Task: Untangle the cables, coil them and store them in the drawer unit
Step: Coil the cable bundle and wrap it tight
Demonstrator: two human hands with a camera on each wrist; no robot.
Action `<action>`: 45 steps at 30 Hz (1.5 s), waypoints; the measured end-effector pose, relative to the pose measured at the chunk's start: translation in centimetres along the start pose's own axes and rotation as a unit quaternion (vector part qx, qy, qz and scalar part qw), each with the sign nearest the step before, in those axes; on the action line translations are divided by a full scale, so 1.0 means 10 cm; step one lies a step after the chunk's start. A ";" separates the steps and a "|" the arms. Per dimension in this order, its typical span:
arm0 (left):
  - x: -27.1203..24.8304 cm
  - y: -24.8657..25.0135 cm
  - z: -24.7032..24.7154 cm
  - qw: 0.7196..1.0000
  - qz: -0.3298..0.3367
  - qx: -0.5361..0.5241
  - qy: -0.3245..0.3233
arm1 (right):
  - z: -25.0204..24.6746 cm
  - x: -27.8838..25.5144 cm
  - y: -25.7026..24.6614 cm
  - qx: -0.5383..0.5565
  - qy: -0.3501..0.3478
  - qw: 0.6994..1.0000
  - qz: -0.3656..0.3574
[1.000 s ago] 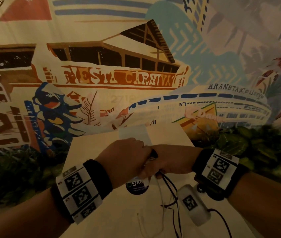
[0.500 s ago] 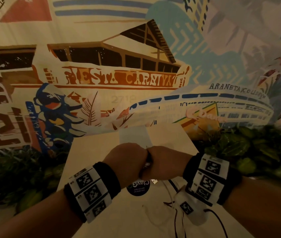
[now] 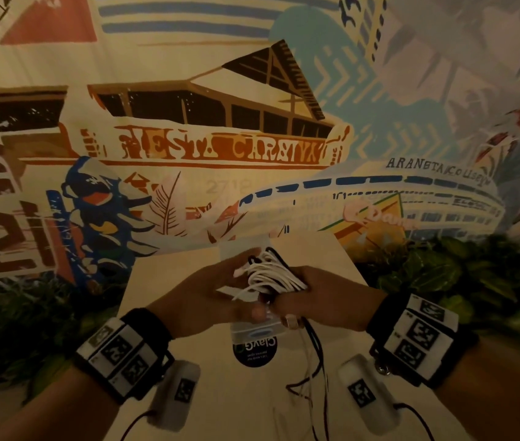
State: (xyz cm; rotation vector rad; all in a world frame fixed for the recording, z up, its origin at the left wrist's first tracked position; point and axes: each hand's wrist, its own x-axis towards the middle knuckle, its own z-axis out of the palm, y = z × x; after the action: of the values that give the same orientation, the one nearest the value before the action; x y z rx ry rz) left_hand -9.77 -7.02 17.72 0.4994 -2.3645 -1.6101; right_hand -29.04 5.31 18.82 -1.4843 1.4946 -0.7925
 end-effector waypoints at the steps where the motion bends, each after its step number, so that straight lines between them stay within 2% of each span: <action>1: 0.00 0.01 0.05 0.999 0.014 -0.045 -0.006 | 0.01 -0.01 0.01 0.010 -0.004 1.000 -0.008; 4: -0.01 0.13 0.27 0.990 0.031 -0.138 -0.014 | 0.10 -0.04 -0.05 0.005 -0.032 0.999 -0.040; 8: 0.04 0.15 0.40 0.978 0.047 -0.202 -0.022 | 0.17 -0.09 -0.14 0.030 -0.060 0.996 -0.058; 14: 0.03 0.30 0.40 0.983 0.088 -0.161 -0.003 | 0.10 -0.16 -0.30 -0.038 -0.070 0.994 -0.081; 17: 0.05 0.36 0.41 0.984 0.130 -0.111 0.046 | 0.12 -0.09 -0.29 -0.038 -0.052 0.995 -0.081; 19: 0.06 0.40 0.37 0.982 0.150 -0.095 0.072 | 0.15 -0.07 -0.25 0.023 -0.055 0.996 -0.068; 24: 0.07 0.46 0.24 0.967 0.150 -0.135 0.157 | 0.21 -0.07 0.01 0.035 -0.063 0.997 -0.030; 28: 0.03 0.51 0.12 0.980 0.108 0.005 0.166 | 0.18 -0.07 0.12 0.099 -0.078 0.992 0.005; 30: 0.00 0.52 0.10 0.977 0.064 0.087 0.185 | 0.12 -0.09 0.17 0.114 -0.091 0.989 0.026; 31: -0.01 0.54 0.10 0.972 0.066 0.137 0.178 | 0.09 -0.11 0.18 0.119 -0.096 0.987 0.042; 34: 0.00 0.61 0.06 0.947 0.075 0.299 0.091 | 0.01 -0.16 0.24 0.105 -0.089 0.985 0.102; 37: 0.04 0.56 0.02 0.919 0.104 0.381 0.005 | -0.04 -0.17 0.24 0.099 -0.055 0.984 0.140; 40: 0.04 0.54 0.04 0.891 0.097 0.444 -0.008 | -0.04 -0.13 0.17 0.116 -0.042 0.980 0.158; 45: 0.06 0.55 0.00 0.864 0.075 0.497 -0.033 | -0.01 -0.07 0.09 0.136 -0.001 0.979 0.151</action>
State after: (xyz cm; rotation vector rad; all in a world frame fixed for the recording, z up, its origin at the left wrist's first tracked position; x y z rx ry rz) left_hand -11.17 -5.40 22.87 0.3921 -3.0447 -0.2154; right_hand -29.62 6.11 18.17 -1.0268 1.4959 -0.7739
